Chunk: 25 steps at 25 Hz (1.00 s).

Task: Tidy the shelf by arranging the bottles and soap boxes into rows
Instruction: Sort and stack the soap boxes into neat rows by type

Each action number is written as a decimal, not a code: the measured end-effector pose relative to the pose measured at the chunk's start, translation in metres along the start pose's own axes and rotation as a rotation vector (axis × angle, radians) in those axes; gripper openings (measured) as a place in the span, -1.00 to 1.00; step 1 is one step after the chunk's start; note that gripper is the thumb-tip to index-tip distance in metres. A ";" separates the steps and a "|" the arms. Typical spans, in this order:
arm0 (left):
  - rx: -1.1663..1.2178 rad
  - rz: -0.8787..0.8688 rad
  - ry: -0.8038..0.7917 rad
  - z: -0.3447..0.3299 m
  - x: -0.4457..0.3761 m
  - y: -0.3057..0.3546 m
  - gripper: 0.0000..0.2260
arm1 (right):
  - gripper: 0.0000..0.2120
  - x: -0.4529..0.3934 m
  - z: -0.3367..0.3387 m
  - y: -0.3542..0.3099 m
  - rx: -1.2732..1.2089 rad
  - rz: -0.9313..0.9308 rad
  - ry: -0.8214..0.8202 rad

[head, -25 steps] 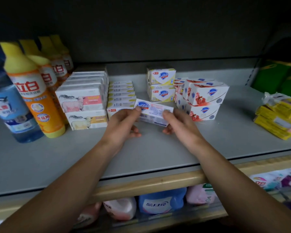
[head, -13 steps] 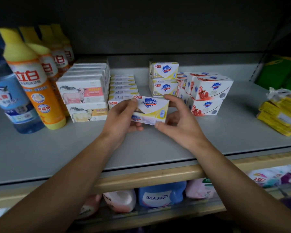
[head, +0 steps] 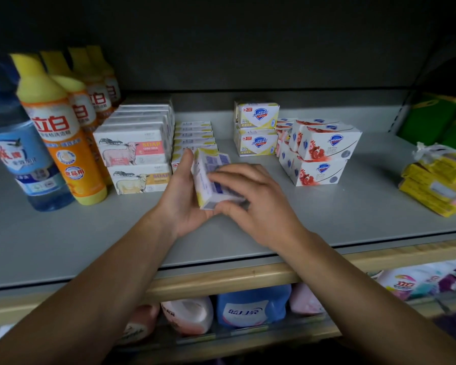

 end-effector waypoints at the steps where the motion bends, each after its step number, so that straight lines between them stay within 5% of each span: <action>1: 0.024 -0.003 -0.014 0.001 -0.001 -0.001 -0.41 | -0.57 0.002 -0.004 -0.005 0.050 0.036 -0.007; 6: -0.012 -0.010 -0.008 0.004 -0.001 -0.001 -0.50 | -0.59 0.003 0.000 0.003 -0.103 -0.096 0.044; 10: -0.156 -0.097 0.063 0.012 0.001 0.007 -0.52 | -0.71 0.009 0.011 0.035 -1.018 -0.476 0.262; 13: -0.320 -0.163 0.168 0.013 0.003 0.008 -0.70 | -0.78 0.019 0.016 0.052 -1.279 -0.655 0.353; 15: -0.532 -0.254 0.266 0.013 0.006 0.014 -0.79 | -0.78 0.021 0.030 0.059 -1.054 -0.680 0.368; 19: -0.887 -0.423 0.321 -0.004 0.018 0.041 -0.86 | -0.70 -0.008 0.047 0.051 -0.171 -0.532 0.035; 22: -1.131 -0.516 0.404 -0.009 0.028 0.082 -0.81 | -0.71 -0.039 0.046 0.052 -0.172 -0.495 0.005; 25: -1.588 -0.696 0.682 -0.001 0.049 0.142 -0.61 | -0.68 -0.075 0.047 0.063 -0.038 -0.433 0.094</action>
Point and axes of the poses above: each hand's wrist, its own x-axis away from the middle knuckle, its own z-axis out of the back of the hand, y = z × x, the point moved 8 cm from there along -x, towards the middle knuckle, and after that the axes turned 15 degrees about -x, right-handed, at the moved point
